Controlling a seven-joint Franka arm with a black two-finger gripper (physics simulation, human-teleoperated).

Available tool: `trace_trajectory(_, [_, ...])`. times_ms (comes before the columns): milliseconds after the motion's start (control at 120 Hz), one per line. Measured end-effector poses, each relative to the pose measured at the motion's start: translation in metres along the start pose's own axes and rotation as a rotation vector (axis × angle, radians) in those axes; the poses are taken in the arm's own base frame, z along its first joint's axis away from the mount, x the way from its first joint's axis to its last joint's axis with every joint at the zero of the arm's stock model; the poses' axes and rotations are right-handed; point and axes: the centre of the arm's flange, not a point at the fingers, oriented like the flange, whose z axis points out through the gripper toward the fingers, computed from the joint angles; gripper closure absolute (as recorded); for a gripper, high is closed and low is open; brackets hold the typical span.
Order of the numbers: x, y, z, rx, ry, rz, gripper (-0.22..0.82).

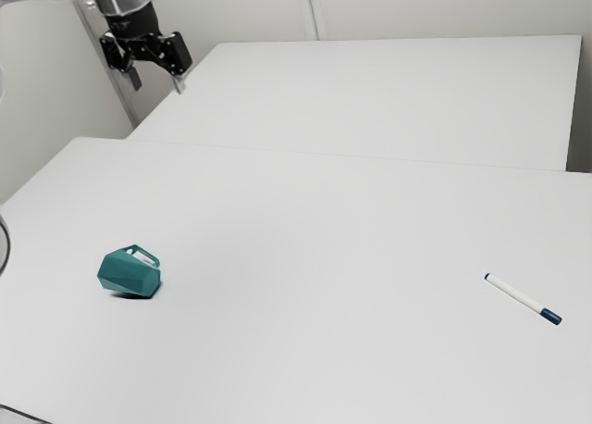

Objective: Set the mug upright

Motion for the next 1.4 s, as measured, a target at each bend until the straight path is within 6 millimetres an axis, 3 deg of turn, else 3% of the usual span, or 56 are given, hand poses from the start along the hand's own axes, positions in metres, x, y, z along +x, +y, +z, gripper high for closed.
trace_trajectory(150, [-0.007, -0.001, -0.003, -0.033, -0.012, 0.008, 0.0])
trace_trajectory(208, [-0.015, -0.018, 0.01, -0.078, -0.044, -0.018, 0.0])
trace_trajectory(267, [-0.03, -0.056, 0.043, -0.162, -0.107, -0.065, 0.0])
trace_trajectory(342, [-0.054, -0.118, 0.091, -0.277, -0.176, -0.14, 0.0])
trace_trajectory(467, [-0.093, -0.223, 0.189, -0.448, -0.241, -0.275, 0.0])
trace_trajectory(533, [-0.096, -0.253, 0.234, -0.516, -0.246, -0.295, 0.0])
trace_trajectory(625, [-0.088, -0.265, 0.279, -0.582, -0.228, -0.264, 0.0])
trace_trajectory(700, [-0.083, -0.278, 0.304, -0.617, -0.203, -0.242, 0.0])
trace_trajectory(825, [-0.086, -0.289, 0.335, -0.672, -0.166, -0.204, 0.0])
trace_trajectory(942, [-0.094, -0.285, 0.36, -0.727, -0.148, -0.162, 0.0])
trace_trajectory(1208, [-0.119, -0.283, 0.395, -0.832, -0.087, -0.108, 0.0])
trace_trajectory(1400, [-0.129, -0.274, 0.406, -0.891, -0.04, -0.068, 0.0])
